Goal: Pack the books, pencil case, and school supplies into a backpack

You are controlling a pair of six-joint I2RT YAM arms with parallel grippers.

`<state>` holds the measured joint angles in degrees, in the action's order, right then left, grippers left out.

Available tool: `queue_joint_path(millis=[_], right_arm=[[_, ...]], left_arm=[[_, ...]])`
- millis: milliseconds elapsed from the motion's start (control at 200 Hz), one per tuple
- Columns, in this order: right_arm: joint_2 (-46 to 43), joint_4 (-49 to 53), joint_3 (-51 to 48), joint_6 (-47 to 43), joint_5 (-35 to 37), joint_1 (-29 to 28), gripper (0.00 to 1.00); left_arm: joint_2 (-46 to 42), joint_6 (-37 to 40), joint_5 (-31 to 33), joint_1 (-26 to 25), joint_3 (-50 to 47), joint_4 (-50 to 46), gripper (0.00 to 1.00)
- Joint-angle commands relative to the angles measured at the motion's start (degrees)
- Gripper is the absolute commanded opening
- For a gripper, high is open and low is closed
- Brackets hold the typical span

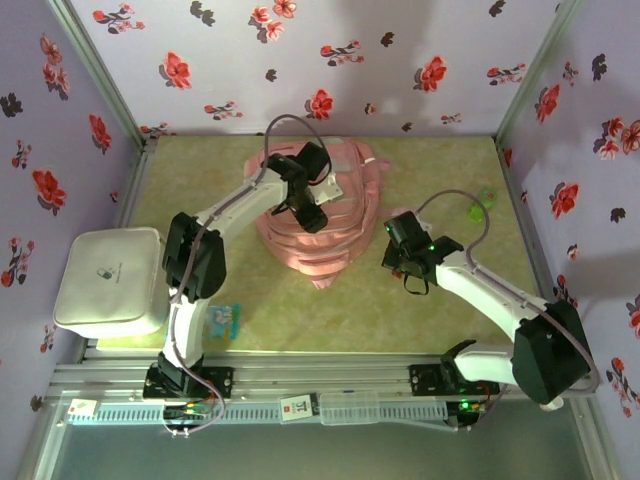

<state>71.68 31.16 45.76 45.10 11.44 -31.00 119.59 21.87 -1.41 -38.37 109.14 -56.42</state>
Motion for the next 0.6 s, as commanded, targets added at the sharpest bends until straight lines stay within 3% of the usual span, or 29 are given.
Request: queue_joint_path(millis=[0,215,370,595], right_arm=[[-0.1,-1.3,-0.7,1.0,-0.5,0.4,0.07],[-0.7,-1.3,-0.7,1.1,0.0,0.6,0.07],[-2.2,-3.1,-0.9,1.1,-0.8,0.9,0.07],[-3.6,-7.3,-1.4,0.6,-3.1,1.0,0.08]], left_arm=[[1.2,2.0,-0.9,0.1,1.9,-3.1,0.53],[-0.3,0.7,5.0,0.2,2.8,0.3,0.33],[-2.6,-0.1,5.2,0.2,2.8,2.0,0.17],[-4.0,-3.2,5.2,0.7,2.8,2.4,0.09]])
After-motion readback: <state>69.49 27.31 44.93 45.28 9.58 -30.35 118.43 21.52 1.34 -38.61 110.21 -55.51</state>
